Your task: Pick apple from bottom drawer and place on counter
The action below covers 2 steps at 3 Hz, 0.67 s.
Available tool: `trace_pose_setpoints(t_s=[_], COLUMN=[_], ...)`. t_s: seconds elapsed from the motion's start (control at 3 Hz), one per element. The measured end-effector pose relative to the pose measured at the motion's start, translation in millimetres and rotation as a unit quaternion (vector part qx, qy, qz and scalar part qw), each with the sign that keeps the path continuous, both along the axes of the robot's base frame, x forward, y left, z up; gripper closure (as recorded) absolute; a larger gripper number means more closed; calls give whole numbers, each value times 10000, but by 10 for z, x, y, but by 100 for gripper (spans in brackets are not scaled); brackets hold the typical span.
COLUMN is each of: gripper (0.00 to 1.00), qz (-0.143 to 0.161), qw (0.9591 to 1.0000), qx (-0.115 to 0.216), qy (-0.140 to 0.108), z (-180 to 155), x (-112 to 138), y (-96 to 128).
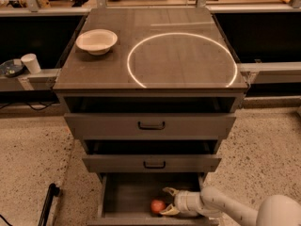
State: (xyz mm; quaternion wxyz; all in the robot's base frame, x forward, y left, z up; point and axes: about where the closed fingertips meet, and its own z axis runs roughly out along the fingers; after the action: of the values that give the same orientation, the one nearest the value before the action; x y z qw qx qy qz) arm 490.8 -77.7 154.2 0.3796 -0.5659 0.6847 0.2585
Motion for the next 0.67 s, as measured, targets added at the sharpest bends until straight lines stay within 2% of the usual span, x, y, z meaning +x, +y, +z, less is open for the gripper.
trace_pose_setpoints(t_s=[0.33,0.67], gripper=[35,40], qz=[137,134], qw=[9999,9996], qx=[-61,-51], qy=[77,243], z=[-61,-159], x=[-60,-69], y=[76,148])
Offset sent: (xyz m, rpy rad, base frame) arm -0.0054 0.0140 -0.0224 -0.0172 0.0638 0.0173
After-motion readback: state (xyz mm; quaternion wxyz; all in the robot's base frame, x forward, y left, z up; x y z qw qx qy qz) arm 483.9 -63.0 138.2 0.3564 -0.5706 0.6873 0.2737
